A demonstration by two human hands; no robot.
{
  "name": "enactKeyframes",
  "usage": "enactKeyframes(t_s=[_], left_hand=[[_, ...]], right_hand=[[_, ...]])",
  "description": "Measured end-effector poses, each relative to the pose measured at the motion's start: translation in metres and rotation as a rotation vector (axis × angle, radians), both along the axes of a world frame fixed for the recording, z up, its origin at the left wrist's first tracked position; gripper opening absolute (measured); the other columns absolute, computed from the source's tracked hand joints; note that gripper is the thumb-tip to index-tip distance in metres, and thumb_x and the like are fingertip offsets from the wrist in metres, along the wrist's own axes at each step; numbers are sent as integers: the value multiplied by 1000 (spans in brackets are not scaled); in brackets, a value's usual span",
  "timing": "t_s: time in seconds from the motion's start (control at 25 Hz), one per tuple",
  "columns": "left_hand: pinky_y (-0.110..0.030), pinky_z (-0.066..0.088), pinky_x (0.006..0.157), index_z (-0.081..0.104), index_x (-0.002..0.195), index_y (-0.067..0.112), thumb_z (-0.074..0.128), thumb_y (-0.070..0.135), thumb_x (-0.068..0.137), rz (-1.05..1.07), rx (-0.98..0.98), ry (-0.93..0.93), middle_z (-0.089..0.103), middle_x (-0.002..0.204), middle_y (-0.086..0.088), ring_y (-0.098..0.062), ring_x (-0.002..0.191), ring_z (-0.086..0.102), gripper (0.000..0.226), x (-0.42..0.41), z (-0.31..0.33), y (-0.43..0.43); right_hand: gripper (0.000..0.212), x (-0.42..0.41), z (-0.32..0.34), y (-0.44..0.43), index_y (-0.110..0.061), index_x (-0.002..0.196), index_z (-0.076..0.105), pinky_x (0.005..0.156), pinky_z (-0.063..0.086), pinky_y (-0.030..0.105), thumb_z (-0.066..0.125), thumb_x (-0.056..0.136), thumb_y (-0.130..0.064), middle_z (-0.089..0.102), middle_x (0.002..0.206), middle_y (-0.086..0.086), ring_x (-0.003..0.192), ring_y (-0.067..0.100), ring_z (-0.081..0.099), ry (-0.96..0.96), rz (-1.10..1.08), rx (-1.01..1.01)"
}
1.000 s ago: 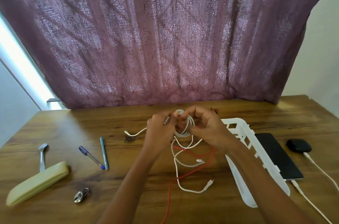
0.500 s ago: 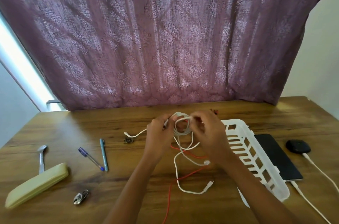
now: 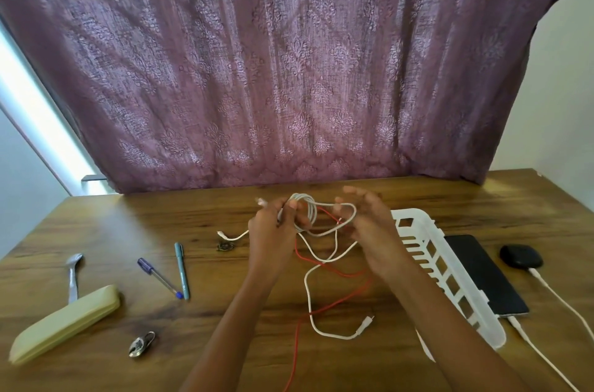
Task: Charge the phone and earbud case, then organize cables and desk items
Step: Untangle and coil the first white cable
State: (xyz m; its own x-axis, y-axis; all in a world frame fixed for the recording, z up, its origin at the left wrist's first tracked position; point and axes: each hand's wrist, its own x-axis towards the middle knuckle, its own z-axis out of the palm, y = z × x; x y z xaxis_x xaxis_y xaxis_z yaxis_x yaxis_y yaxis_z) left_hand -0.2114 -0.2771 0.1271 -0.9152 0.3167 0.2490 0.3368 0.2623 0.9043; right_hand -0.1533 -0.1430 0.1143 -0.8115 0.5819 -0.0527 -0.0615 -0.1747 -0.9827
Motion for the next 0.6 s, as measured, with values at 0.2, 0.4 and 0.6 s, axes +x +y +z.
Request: enactKeyframes(t_s=[0.2,0.4,0.6], left_hand=[[-4,42,59,67,80,10,45,20,97,44,37,7,66,65,11,11,62,60,29,-4,2,-3],[-16,47,65,67,82,13,47,23,95,62,43,18,67,67,6,-8,67,63,26,-6,-4,-1],[-51,54,79,67,79,22,49,25,94,67,165,-136,72,79,-2,-23,81,69,24,-15,-15,-6]], right_hand=[[58,29,-7,-11,-12,127,49,97,39,15,50,73,9,45,134,5,124,19,42,175,-314,1247],[27,24,-18,-30,-5,108,66,111,29,41,56,82,-7,67,108,11,109,23,57,278,-91,1971],[11,18,-17,-6,-13,80,70,104,38,36,60,81,-7,61,67,-2,69,12,56,294,-107,1564]])
